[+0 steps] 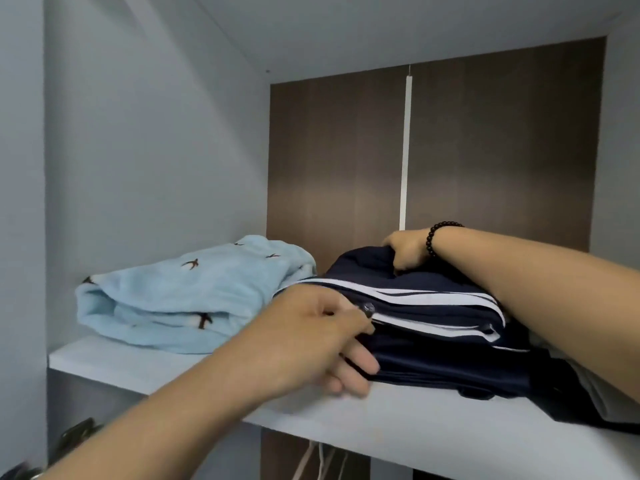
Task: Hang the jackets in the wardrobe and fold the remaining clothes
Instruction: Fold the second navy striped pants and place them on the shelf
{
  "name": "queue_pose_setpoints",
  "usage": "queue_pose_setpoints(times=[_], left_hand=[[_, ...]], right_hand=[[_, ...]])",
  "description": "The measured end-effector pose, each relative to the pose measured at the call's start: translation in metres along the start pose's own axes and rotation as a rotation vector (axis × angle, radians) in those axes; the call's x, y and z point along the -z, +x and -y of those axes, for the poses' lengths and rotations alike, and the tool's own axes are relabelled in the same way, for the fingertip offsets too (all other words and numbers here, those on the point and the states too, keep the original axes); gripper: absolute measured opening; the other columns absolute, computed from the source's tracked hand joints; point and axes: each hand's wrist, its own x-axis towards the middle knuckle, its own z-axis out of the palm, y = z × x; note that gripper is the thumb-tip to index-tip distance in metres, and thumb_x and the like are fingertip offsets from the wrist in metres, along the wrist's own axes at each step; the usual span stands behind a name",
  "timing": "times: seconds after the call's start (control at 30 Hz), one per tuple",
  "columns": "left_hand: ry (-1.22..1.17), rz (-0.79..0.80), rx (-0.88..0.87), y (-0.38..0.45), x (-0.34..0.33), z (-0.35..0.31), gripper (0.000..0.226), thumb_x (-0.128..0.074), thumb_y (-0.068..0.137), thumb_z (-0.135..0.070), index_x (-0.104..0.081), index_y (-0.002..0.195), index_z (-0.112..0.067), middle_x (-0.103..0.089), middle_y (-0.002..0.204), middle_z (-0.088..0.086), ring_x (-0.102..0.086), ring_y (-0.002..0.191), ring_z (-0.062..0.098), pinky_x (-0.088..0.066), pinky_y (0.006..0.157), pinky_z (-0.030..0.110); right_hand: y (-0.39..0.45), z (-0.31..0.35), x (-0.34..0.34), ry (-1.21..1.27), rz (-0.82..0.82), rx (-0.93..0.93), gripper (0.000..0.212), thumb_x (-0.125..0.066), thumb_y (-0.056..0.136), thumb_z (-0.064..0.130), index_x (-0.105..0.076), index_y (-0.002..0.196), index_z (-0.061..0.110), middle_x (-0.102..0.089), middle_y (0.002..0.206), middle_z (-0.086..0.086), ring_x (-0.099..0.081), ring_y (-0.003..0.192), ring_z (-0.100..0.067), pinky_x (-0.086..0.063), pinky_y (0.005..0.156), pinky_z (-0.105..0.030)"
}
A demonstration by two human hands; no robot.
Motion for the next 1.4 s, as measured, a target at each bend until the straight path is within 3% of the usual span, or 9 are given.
queue_pose_setpoints(times=[0.17,0.23,0.53,0.77,0.97,1.1,1.23,1.33,1.4], left_hand=[[0.493,-0.516,-0.510,0.037,0.028,-0.025,0.017,-0.054,0.091,-0.030,-0.063,0.078,-0.025,-0.072,0.071,-0.010,-0.069,0.069,0.013,-0.053,0.067,0.032],[0.732,-0.578,-0.502,0.056,0.025,-0.020,0.019,-0.049,0.092,-0.034,-0.065,0.085,-0.028,-0.070,0.077,-0.009,-0.063,0.078,0.014,-0.053,0.073,0.036],[1.021,-0.156,-0.192,0.106,0.009,0.035,0.042,-0.022,0.100,-0.038,-0.052,0.080,-0.018,-0.061,0.089,-0.002,-0.050,0.097,0.019,-0.032,0.080,0.031],[0.928,-0.149,-0.290,0.093,0.012,0.043,0.036,-0.027,0.101,-0.038,-0.044,0.072,-0.024,-0.051,0.076,-0.009,-0.050,0.085,0.013,-0.037,0.071,0.031],[0.871,-0.162,-0.321,0.072,0.014,0.048,0.037,-0.032,0.100,-0.041,-0.050,0.083,-0.015,-0.058,0.083,-0.002,-0.052,0.080,0.017,-0.041,0.072,0.032],[0.811,-0.119,-0.292,0.050,0.020,0.051,0.048,-0.033,0.101,-0.045,-0.052,0.127,-0.010,-0.057,0.131,0.006,-0.051,0.118,0.024,-0.039,0.098,0.034],[0.787,-0.102,-0.301,0.017,0.026,0.059,0.033,-0.040,0.100,-0.040,-0.049,0.110,-0.010,-0.056,0.112,0.004,-0.050,0.107,0.026,-0.040,0.095,0.036],[0.776,-0.058,-0.222,-0.016,0.032,0.063,0.053,-0.040,0.100,-0.042,-0.032,0.140,-0.008,-0.039,0.145,0.010,-0.036,0.135,0.025,-0.030,0.112,0.042],[0.841,-0.054,-0.154,-0.043,0.036,0.063,0.056,-0.036,0.100,-0.046,-0.028,0.145,-0.013,-0.035,0.151,0.007,-0.034,0.138,0.025,-0.029,0.113,0.042]], right_hand=[[-0.030,0.020,0.015,-0.019,-0.231,0.109,0.058,-0.053,0.090,0.015,-0.034,0.145,0.014,-0.036,0.142,-0.013,-0.046,0.125,-0.030,-0.042,0.097,-0.031],[-0.047,0.032,0.011,-0.004,-0.212,0.191,0.048,-0.048,0.094,0.018,-0.040,0.141,0.017,-0.042,0.140,-0.011,-0.046,0.124,-0.027,-0.037,0.093,-0.028],[-0.041,0.044,-0.038,0.163,0.176,0.136,0.042,-0.022,0.106,0.025,-0.047,0.133,0.004,-0.043,0.143,-0.015,-0.044,0.124,-0.024,-0.030,0.093,-0.025],[-0.047,0.050,-0.038,0.221,0.147,0.047,0.044,-0.025,0.105,0.029,-0.041,0.139,0.006,-0.041,0.145,-0.013,-0.041,0.129,-0.025,-0.031,0.094,-0.025],[-0.079,0.059,-0.037,0.180,-0.184,0.069,0.038,-0.026,0.105,0.020,-0.057,0.116,0.002,-0.058,0.118,-0.018,-0.056,0.101,-0.028,-0.033,0.065,-0.029],[-0.110,0.061,-0.040,0.212,-0.220,0.072,0.036,-0.023,0.106,0.021,-0.054,0.097,0.004,-0.057,0.095,-0.011,-0.048,0.075,-0.020,-0.038,0.064,-0.033],[-0.149,0.067,-0.049,0.203,-0.229,0.075,0.038,-0.023,0.104,0.033,-0.041,0.073,0.023,-0.057,0.097,-0.007,-0.048,0.084,-0.022,-0.036,0.075,-0.033],[-0.182,0.079,-0.055,0.054,-0.192,0.063,0.037,-0.025,0.102,0.040,-0.055,0.103,0.019,-0.056,0.127,-0.007,-0.047,0.119,-0.029,-0.033,0.098,-0.039],[-0.212,0.096,-0.062,0.002,-0.176,0.071,0.053,-0.029,0.101,0.043,-0.036,0.142,0.009,-0.037,0.149,-0.007,-0.028,0.139,-0.030,-0.025,0.112,-0.043]])
